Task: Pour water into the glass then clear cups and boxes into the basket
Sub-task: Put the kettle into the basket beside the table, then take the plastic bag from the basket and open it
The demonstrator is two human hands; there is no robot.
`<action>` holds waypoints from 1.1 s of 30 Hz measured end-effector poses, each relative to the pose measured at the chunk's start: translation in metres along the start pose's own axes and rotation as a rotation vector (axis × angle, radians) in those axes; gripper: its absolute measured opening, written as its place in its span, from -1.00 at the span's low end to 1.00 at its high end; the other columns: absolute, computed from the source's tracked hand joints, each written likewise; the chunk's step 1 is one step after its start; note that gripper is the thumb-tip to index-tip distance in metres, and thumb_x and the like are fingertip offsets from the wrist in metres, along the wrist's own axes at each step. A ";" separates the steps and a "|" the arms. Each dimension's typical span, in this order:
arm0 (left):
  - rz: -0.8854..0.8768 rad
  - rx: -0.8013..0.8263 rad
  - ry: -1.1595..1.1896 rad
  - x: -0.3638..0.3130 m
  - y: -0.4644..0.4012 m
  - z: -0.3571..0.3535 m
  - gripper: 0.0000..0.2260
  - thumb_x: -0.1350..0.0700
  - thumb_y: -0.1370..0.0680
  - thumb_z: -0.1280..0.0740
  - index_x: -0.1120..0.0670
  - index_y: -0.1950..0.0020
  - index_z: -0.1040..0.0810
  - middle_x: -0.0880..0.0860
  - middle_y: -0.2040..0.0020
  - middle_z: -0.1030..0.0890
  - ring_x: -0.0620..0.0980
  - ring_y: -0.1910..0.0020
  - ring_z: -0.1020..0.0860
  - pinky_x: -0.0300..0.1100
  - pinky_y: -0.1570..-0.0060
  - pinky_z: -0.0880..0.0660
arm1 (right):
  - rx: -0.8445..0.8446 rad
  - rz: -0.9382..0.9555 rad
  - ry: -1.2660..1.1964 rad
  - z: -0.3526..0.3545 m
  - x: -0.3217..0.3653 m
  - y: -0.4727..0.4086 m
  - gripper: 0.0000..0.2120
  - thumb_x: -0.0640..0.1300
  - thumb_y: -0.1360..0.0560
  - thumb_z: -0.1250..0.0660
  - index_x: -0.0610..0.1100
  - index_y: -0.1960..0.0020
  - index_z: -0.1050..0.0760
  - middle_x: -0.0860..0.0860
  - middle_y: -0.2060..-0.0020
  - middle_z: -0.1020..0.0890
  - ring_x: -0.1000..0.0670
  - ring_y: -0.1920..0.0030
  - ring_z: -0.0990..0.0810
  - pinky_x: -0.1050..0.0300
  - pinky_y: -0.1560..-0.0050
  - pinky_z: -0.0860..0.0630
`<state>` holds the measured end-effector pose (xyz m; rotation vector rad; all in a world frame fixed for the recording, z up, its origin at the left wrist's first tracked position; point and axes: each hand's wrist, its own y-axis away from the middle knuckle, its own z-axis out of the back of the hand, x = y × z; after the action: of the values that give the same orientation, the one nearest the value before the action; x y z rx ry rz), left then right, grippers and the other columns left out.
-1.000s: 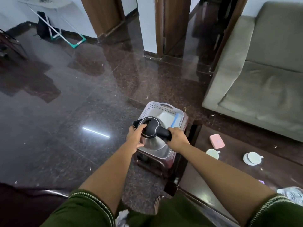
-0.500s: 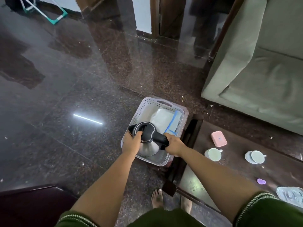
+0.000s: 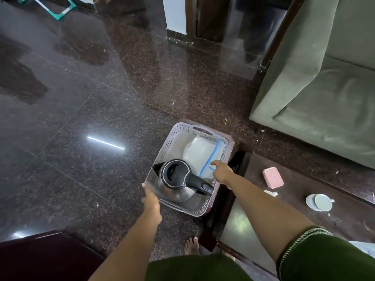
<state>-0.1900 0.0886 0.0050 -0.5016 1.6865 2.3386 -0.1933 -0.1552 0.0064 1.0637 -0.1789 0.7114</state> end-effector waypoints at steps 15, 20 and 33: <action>0.045 0.107 0.079 -0.001 -0.042 -0.046 -0.21 -0.47 -0.44 -0.02 0.02 -0.50 -0.21 0.17 -0.42 -0.40 0.26 -0.31 -0.44 0.21 -0.17 -0.46 | 0.065 0.074 0.710 -0.008 0.010 -0.053 -0.60 -0.23 -0.49 -0.33 -0.18 -0.32 -0.42 -0.12 -0.31 -0.48 -0.16 -0.32 -0.42 0.06 -0.28 -0.44; -0.328 -0.209 -0.044 -0.027 -0.005 -0.041 -0.34 -0.28 -0.59 0.00 0.17 -0.51 -0.19 0.25 -0.48 -0.28 0.27 -0.44 -0.28 0.21 -0.40 -0.23 | -0.199 0.054 0.283 0.010 0.002 -0.041 -0.70 -0.27 -0.52 -0.20 -0.21 -0.21 -0.54 -0.10 -0.24 -0.56 -0.11 -0.26 -0.53 0.10 -0.22 -0.47; -1.266 -0.151 -0.448 -0.096 0.097 -0.072 -0.58 -0.07 -0.53 -0.27 0.16 -0.27 -0.45 0.16 -0.25 -0.45 0.16 -0.27 -0.37 -0.03 -0.22 -0.29 | -0.509 0.123 -0.493 0.064 0.037 0.046 -0.95 -0.25 -0.35 -0.51 -0.14 0.22 -0.67 -0.03 0.24 -0.69 0.09 0.26 -0.56 0.28 0.16 -0.46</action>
<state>-0.1263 -0.0080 0.1072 -0.7057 0.6101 1.4330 -0.1807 -0.1795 0.0886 0.7214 -0.8125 0.4623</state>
